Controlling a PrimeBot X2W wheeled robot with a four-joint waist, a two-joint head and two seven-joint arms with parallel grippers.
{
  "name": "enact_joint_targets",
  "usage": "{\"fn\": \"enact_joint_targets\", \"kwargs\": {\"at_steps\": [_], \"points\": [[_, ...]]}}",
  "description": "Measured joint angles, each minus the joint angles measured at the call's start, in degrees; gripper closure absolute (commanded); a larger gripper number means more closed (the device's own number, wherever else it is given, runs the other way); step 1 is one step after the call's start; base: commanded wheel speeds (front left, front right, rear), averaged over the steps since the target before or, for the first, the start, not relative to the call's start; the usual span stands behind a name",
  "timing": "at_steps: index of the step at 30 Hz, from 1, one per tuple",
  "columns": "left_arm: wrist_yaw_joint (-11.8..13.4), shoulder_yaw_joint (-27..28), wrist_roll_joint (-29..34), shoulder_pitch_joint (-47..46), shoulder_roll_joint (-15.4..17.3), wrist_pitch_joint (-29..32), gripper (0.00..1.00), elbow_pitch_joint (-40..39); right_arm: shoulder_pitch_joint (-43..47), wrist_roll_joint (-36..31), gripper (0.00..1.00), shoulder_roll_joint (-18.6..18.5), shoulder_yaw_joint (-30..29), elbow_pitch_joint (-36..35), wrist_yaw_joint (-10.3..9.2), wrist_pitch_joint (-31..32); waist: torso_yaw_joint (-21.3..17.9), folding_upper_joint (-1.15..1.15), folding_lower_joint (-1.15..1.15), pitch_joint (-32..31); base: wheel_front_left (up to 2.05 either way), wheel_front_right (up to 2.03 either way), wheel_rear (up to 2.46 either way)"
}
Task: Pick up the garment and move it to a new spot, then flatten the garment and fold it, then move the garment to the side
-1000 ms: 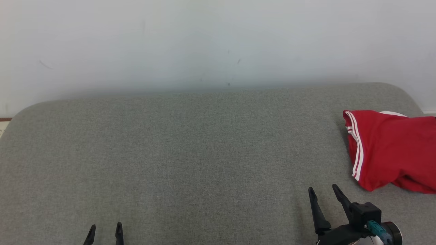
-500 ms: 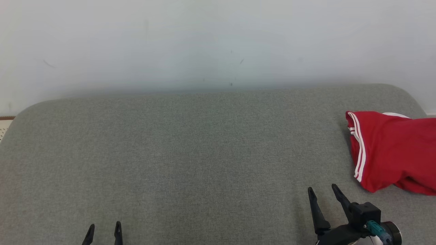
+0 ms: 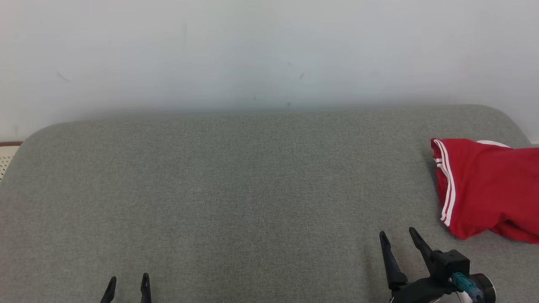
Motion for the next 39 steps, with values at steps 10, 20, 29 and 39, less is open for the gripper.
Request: {"fn": "enact_joint_targets", "kwargs": {"at_steps": [10,20,29,39], "points": [[-0.1,0.2,-0.3,0.0,0.0,0.0,0.00,-0.2,0.0,-0.1,0.00,0.0,0.1,-0.1,0.00,0.0,0.4,0.00,0.00,0.1,0.00,0.00,0.00],[-1.5,0.2,-1.2,0.1,-0.1,0.0,1.00,0.9,0.4,-0.4,1.00,0.1,0.3,0.5,0.00,0.0,0.7,0.00,0.00,0.1,0.00,0.00,0.00],[-2.0,0.9,-8.0,0.2,-0.5,2.8,1.00,3.0,2.3,6.5,1.00,0.6,-1.1,1.2,0.00,1.8,0.9,0.00,0.00,0.2,0.00,0.00,0.00],[-3.0,1.0,-19.1,0.1,-0.5,5.0,1.00,1.9,2.3,17.4,1.00,1.1,-3.5,-0.2,0.00,4.5,1.1,0.00,0.00,0.3,0.00,0.00,0.00]]}}
